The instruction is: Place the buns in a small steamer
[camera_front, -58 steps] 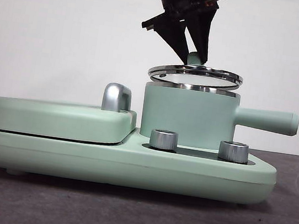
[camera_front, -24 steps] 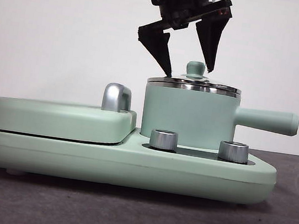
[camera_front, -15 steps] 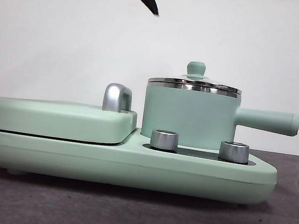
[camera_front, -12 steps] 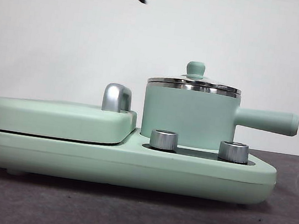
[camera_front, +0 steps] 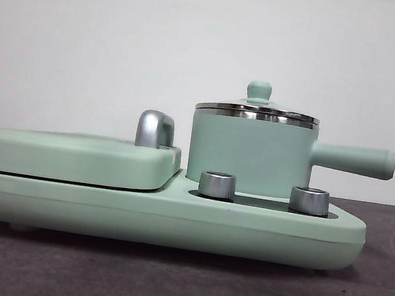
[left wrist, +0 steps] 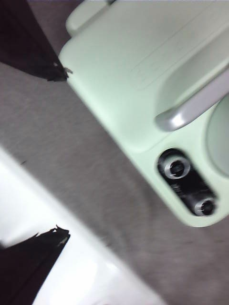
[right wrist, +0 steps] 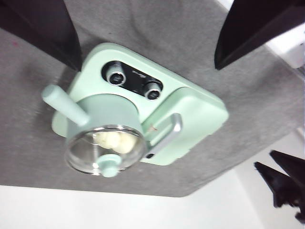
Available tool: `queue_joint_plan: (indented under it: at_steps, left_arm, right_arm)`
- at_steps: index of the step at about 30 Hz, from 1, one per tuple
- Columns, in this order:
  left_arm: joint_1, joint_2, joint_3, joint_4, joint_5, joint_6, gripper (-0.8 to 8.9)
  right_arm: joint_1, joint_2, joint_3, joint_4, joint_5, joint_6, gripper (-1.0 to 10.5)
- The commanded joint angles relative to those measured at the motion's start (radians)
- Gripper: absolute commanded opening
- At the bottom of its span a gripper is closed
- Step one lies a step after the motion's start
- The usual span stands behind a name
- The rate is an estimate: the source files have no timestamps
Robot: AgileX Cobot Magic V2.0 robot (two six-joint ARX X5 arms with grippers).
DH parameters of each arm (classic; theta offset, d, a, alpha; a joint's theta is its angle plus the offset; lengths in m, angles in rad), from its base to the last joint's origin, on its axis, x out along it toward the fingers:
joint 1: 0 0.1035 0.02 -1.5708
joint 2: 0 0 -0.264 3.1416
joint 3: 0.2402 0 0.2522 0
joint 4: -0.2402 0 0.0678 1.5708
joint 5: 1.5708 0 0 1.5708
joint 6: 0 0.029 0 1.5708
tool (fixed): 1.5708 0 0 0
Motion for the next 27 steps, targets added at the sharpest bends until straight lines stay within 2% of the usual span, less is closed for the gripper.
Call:
queue_joint_plan:
  at_steps: [1, 5, 9, 10, 11, 12, 13, 14, 17, 27]
  left_arm:
    - [0.011, -0.215, -0.182, 0.115, 0.002, -0.030, 5.00]
    - [0.021, -0.444, -0.372, 0.211, 0.002, -0.081, 5.00]
    - [0.021, -0.610, -0.473, 0.229, 0.002, -0.104, 4.92]
    - [0.021, -0.645, -0.488, 0.226, 0.002, -0.121, 4.33]
    - [0.021, -0.668, -0.493, 0.221, 0.002, -0.130, 3.35]
    - [0.021, -0.688, -0.495, 0.214, 0.002, -0.140, 1.70]
    - [0.021, -0.704, -0.495, 0.208, 0.002, -0.148, -0.24]
    - [0.021, -0.716, -0.495, 0.207, 0.002, -0.161, 0.32]
    - [0.021, -0.738, -0.495, 0.212, 0.001, -0.173, 0.07]
    - [0.021, -0.742, -0.494, 0.214, 0.002, -0.169, 0.07]
  right_arm:
    - [0.006, 0.002, 0.003, 0.017, -0.026, -0.016, 4.4]
    - [0.006, 0.002, 0.003, 0.017, -0.045, -0.031, 4.4]
    - [0.006, 0.002, 0.003, 0.017, -0.062, -0.031, 4.4]
    - [0.006, 0.002, 0.003, 0.017, -0.064, -0.031, 4.3]
    - [0.006, 0.002, 0.003, 0.016, -0.068, -0.031, 4.0]
    - [0.006, 0.002, 0.003, 0.014, -0.071, -0.031, 3.1]
    - [0.006, 0.002, 0.003, 0.012, -0.075, -0.032, 1.4]
    - [0.006, 0.002, 0.003, 0.012, -0.079, -0.045, -0.1]
    - [0.006, 0.002, 0.003, 0.013, -0.093, -0.075, 0.2]
    - [0.004, 0.000, 0.003, 0.014, -0.092, -0.075, 0.2]
